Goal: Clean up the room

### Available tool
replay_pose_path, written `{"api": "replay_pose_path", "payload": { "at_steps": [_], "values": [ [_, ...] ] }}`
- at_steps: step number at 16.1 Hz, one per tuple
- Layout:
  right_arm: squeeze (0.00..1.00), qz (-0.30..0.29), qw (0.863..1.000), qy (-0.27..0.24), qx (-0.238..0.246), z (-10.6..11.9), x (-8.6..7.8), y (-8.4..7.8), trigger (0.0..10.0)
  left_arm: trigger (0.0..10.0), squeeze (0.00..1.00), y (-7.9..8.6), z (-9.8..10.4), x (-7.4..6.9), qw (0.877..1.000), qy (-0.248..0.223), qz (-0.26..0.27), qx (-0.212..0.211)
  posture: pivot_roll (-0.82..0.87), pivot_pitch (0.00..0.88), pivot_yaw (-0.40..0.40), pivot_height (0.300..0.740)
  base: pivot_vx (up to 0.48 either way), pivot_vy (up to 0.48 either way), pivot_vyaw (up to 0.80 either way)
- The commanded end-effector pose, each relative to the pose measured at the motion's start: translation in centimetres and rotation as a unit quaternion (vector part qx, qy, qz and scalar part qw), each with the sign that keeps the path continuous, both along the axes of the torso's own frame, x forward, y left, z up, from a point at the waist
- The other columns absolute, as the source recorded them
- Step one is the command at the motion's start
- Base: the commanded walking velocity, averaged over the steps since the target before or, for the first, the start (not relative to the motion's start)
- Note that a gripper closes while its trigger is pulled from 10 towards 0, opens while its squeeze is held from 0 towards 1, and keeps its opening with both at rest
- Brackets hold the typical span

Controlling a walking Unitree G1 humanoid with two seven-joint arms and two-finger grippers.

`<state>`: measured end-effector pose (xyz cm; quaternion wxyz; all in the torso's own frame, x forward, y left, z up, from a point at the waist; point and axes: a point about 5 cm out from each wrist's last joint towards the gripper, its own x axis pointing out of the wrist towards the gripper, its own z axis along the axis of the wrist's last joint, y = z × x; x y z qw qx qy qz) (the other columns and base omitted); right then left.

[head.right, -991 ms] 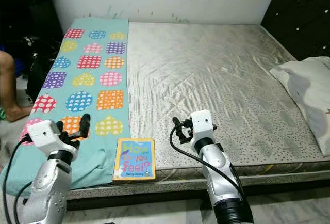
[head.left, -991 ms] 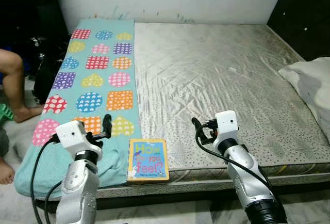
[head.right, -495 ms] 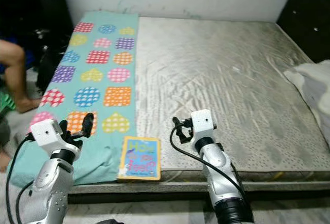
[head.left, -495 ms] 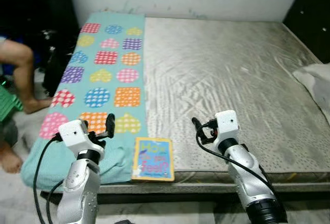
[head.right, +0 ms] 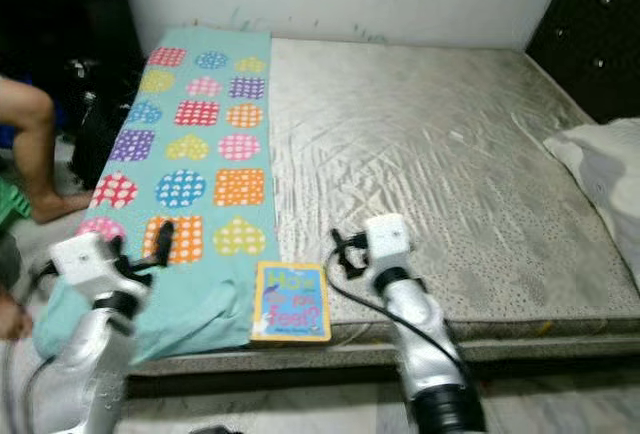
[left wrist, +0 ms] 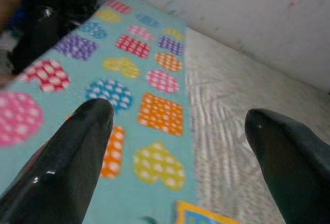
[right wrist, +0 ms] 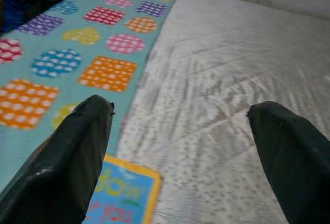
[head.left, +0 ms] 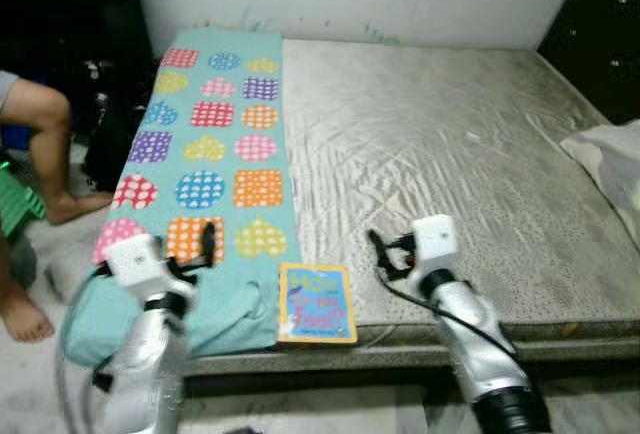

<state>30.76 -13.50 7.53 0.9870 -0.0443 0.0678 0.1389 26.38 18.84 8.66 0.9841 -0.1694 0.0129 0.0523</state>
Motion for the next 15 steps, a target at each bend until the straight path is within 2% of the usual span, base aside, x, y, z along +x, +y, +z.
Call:
{"api": "replay_pose_path", "payload": {
  "at_steps": [1,12,15],
  "values": [
    [0.00,-0.010,1.000,0.000,-0.009,0.00,0.00,-0.88,10.0,10.0,0.00,-0.63,0.23,0.19,1.000,-0.006,-0.007,-0.003,-0.08,0.073,-0.033,0.740,0.000,0.000,0.00],
    [0.00,-0.005,1.000,-0.007,-0.020,0.16,0.09,-0.86,10.0,10.0,0.00,-1.17,0.82,0.14,0.999,-0.031,-0.031,-0.010,-0.08,0.072,-0.033,0.740,0.000,0.000,0.00],
    [0.00,-0.005,1.000,-0.009,-0.021,0.16,0.09,-0.91,10.0,10.0,0.00,-1.35,0.92,0.10,0.999,-0.035,-0.035,-0.012,-0.08,0.072,-0.033,0.740,0.300,0.000,0.00]
  ]
}}
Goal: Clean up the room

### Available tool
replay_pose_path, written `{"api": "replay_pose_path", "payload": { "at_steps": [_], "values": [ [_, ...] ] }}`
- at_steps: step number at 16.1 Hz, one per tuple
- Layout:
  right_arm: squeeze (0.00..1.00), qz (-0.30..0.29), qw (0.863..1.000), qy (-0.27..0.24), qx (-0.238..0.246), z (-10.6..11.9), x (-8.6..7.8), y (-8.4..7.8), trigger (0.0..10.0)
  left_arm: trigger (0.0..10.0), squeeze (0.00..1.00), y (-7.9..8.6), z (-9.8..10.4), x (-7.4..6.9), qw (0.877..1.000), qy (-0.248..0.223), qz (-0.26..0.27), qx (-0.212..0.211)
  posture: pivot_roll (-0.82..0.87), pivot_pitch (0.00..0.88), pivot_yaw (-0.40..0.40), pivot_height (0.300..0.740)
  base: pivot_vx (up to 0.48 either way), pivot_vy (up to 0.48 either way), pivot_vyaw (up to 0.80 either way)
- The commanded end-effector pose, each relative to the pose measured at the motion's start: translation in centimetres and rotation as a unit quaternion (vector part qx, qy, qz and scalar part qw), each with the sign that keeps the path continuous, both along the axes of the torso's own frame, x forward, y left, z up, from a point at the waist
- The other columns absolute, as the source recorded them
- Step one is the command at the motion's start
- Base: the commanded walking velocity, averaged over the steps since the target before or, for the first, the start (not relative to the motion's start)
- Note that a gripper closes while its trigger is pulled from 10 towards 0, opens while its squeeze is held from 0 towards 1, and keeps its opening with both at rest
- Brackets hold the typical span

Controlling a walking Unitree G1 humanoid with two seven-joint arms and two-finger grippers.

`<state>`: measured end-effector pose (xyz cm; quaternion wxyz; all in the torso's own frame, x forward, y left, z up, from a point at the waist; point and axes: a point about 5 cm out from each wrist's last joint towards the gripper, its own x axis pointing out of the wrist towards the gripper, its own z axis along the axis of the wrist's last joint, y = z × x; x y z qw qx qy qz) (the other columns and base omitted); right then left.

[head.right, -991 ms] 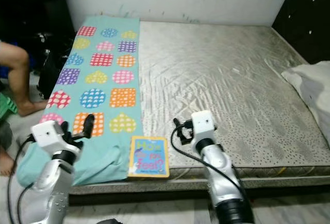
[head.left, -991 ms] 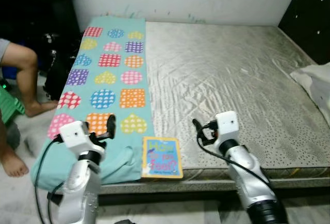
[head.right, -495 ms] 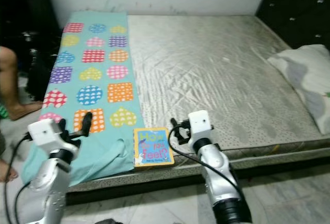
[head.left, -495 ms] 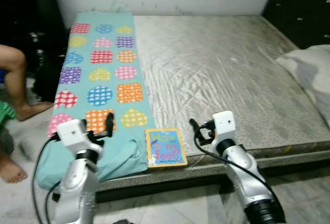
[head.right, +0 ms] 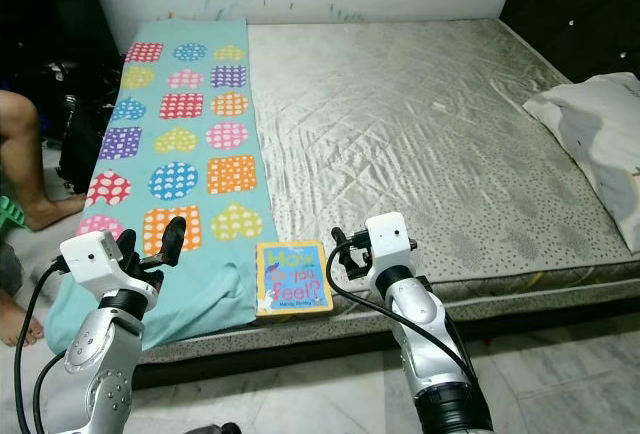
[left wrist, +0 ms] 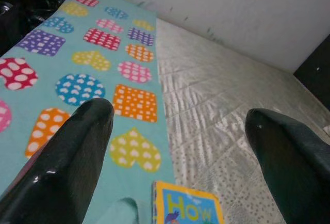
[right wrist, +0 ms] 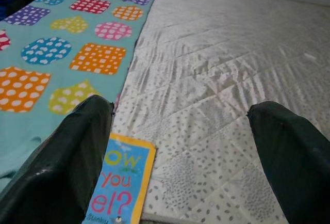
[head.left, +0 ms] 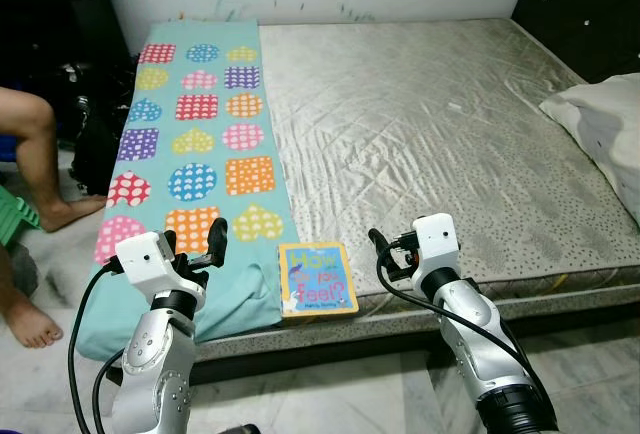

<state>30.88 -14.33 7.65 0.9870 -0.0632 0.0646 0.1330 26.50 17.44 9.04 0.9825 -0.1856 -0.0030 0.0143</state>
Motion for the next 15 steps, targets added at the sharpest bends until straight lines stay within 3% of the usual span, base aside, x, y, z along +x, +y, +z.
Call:
{"api": "replay_pose_path", "payload": {
  "at_steps": [1,10,15],
  "values": [
    [0.00,-0.001,1.000,-0.004,-0.003,0.05,-0.02,-0.08,10.0,10.0,0.00,0.05,0.55,-0.02,1.000,-0.013,-0.001,0.004,-0.08,0.072,-0.033,0.740,0.319,0.000,0.00],
    [0.00,0.000,1.000,-0.005,-0.003,-0.01,-0.03,-0.01,10.0,10.0,0.00,0.19,0.44,-0.03,1.000,-0.008,-0.001,0.005,-0.08,0.074,-0.031,0.740,0.328,0.000,0.00],
    [0.00,-0.001,1.000,-0.004,-0.005,-0.07,-0.04,-0.09,10.0,10.0,0.00,0.22,0.39,0.02,1.000,-0.008,0.005,-0.002,-0.08,0.073,-0.031,0.740,0.000,0.000,0.00]
  ]
}}
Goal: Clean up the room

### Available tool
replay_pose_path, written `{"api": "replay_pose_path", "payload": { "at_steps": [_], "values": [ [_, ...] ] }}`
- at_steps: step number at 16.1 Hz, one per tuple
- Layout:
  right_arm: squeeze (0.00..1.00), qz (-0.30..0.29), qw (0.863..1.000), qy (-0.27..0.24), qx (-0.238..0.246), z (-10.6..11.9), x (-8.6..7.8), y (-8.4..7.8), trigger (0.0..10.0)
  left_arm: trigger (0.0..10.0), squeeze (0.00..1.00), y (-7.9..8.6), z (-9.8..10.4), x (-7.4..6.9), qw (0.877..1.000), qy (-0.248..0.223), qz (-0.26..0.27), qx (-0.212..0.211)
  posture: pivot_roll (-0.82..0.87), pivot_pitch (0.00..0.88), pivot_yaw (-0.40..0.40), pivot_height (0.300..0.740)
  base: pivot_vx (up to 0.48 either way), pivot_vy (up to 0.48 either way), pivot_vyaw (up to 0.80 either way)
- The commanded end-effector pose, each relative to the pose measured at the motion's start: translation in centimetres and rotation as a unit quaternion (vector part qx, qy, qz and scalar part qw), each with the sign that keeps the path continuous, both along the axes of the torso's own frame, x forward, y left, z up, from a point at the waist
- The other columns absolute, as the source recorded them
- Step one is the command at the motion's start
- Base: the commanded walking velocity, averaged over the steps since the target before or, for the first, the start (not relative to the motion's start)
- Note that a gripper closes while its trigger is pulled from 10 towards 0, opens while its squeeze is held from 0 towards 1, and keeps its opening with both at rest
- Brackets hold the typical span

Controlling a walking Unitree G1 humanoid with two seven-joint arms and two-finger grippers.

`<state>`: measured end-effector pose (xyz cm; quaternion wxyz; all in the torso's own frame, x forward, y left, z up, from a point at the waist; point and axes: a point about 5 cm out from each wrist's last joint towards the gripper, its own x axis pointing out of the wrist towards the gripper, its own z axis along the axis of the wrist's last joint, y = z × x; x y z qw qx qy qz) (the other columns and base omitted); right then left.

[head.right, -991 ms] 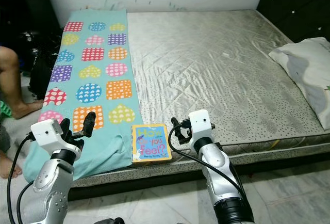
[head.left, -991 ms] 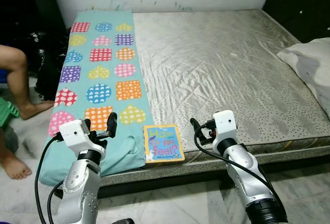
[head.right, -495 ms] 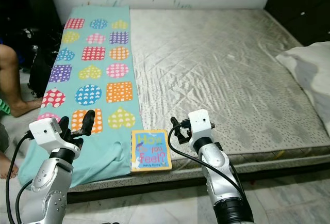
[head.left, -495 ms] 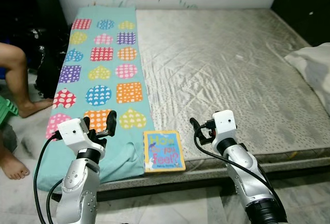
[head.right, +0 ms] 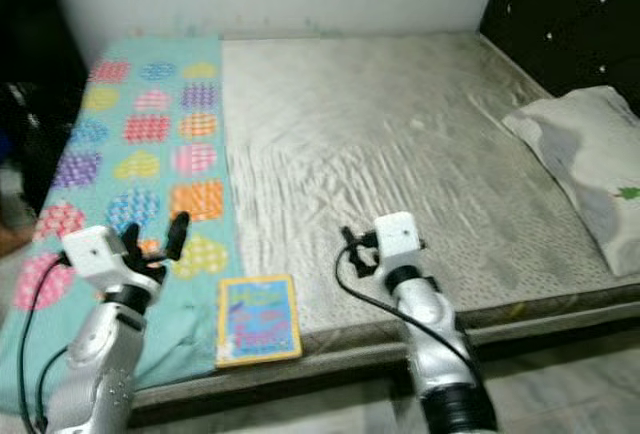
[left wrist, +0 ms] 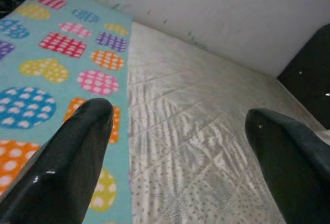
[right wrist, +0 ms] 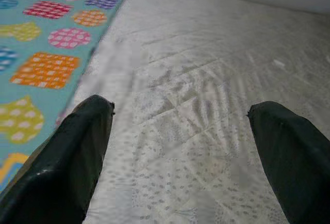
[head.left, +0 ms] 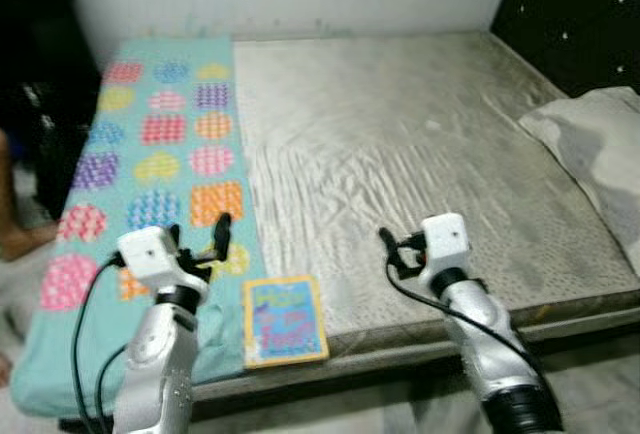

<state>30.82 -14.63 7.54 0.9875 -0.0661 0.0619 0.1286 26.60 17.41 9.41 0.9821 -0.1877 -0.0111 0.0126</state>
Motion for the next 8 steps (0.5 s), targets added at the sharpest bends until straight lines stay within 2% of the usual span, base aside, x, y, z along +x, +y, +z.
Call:
{"api": "replay_pose_path", "payload": {
  "at_steps": [1,8],
  "values": [
    [0.00,0.004,1.000,-0.001,-0.003,-0.01,-0.01,0.20,10.0,10.0,0.00,0.27,-0.04,-0.10,1.000,0.003,0.007,0.001,-0.07,0.068,-0.029,0.740,0.000,0.000,0.00],
    [0.00,0.011,1.000,-0.007,-0.011,-0.03,-0.04,0.26,10.0,10.0,0.00,0.22,-0.30,-0.17,1.000,0.008,0.009,0.003,-0.07,0.054,-0.032,0.740,0.000,0.000,0.00]
  ]
}}
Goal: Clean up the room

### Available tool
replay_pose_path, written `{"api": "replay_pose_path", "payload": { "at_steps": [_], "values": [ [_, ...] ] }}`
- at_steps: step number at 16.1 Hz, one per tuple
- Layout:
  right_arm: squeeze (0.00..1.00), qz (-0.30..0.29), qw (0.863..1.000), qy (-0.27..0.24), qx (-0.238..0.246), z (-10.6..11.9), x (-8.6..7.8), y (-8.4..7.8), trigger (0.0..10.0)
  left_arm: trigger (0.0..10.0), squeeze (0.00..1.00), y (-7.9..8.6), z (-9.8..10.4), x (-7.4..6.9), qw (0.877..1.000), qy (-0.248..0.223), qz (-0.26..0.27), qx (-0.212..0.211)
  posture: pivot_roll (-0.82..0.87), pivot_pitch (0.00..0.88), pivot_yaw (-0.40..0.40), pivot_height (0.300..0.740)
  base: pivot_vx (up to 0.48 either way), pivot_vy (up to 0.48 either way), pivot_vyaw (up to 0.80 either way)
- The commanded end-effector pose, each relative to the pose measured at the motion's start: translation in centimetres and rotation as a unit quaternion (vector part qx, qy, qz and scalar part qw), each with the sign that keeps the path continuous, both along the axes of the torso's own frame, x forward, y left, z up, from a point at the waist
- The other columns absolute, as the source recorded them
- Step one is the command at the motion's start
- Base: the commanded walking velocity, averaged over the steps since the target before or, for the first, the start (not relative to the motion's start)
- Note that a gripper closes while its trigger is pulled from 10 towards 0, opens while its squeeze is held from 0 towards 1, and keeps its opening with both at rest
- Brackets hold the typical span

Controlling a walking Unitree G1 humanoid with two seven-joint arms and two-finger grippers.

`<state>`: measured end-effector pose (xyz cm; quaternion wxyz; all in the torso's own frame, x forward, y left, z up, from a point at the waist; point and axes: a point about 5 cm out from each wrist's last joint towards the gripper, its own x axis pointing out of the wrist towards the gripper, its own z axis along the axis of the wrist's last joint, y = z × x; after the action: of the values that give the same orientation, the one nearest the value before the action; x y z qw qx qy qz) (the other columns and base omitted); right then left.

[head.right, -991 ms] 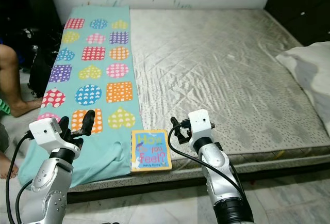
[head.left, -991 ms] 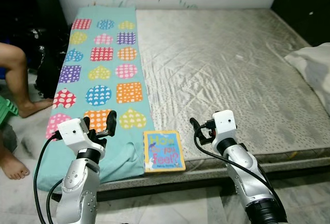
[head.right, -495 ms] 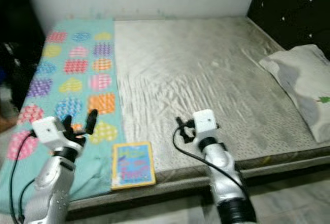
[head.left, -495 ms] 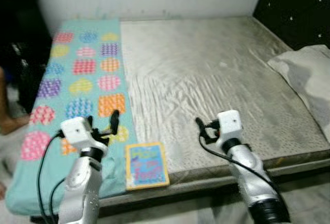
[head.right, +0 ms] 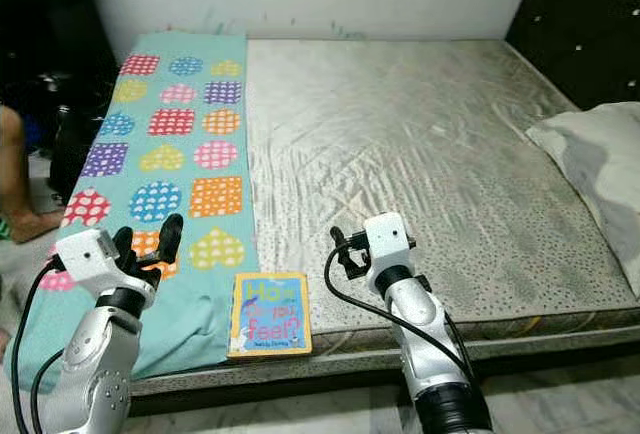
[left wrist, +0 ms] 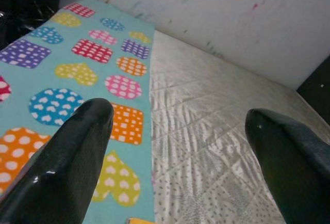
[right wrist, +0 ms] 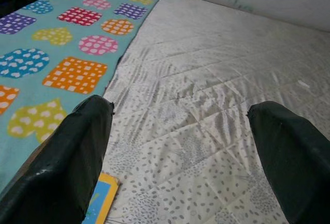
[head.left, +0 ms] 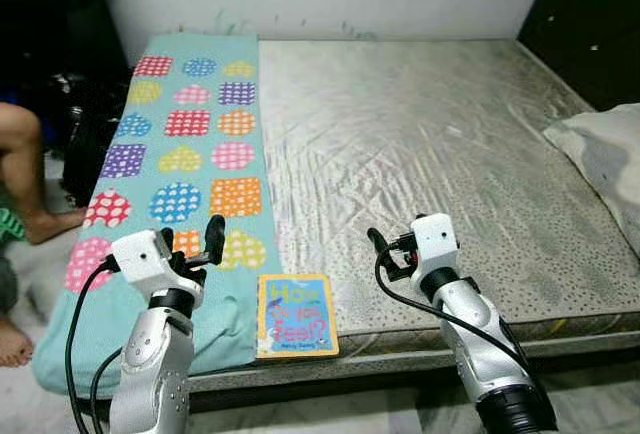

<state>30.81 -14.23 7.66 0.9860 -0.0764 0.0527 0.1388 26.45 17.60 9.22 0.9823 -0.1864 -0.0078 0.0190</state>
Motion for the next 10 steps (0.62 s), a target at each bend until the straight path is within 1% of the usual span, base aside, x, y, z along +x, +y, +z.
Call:
{"api": "replay_pose_path", "payload": {
  "at_steps": [1,4,6,7,10],
  "values": [
    [0.00,-0.005,1.000,0.004,0.000,-0.18,0.03,-0.16,10.0,10.0,0.00,0.02,-0.16,-0.03,1.000,0.005,0.002,0.002,-0.07,0.054,-0.032,0.740,0.000,0.000,0.00],
    [0.00,-0.014,1.000,0.001,-0.003,-0.15,0.14,-0.44,10.0,10.0,0.00,-0.03,-0.23,-0.05,1.000,0.008,0.001,0.002,-0.07,0.054,-0.031,0.740,0.000,0.000,0.00],
    [0.00,-0.024,1.000,0.005,0.012,-0.16,0.20,-0.69,10.0,10.0,0.00,-0.04,-0.27,-0.05,1.000,0.009,0.000,0.002,-0.07,0.056,-0.031,0.740,0.000,0.000,0.00],
    [0.00,-0.026,0.999,0.011,0.033,-0.11,0.20,-0.64,10.0,10.0,0.00,-0.04,-0.32,-0.07,1.000,0.011,-0.001,0.001,-0.07,0.060,-0.029,0.740,0.000,0.000,0.00],
    [0.00,-0.030,0.998,0.017,0.046,-0.12,0.03,-0.57,10.0,10.0,0.00,0.29,-0.61,-0.47,1.000,0.021,0.002,0.005,-0.07,0.076,-0.024,0.740,0.000,0.000,0.00]
  ]
}}
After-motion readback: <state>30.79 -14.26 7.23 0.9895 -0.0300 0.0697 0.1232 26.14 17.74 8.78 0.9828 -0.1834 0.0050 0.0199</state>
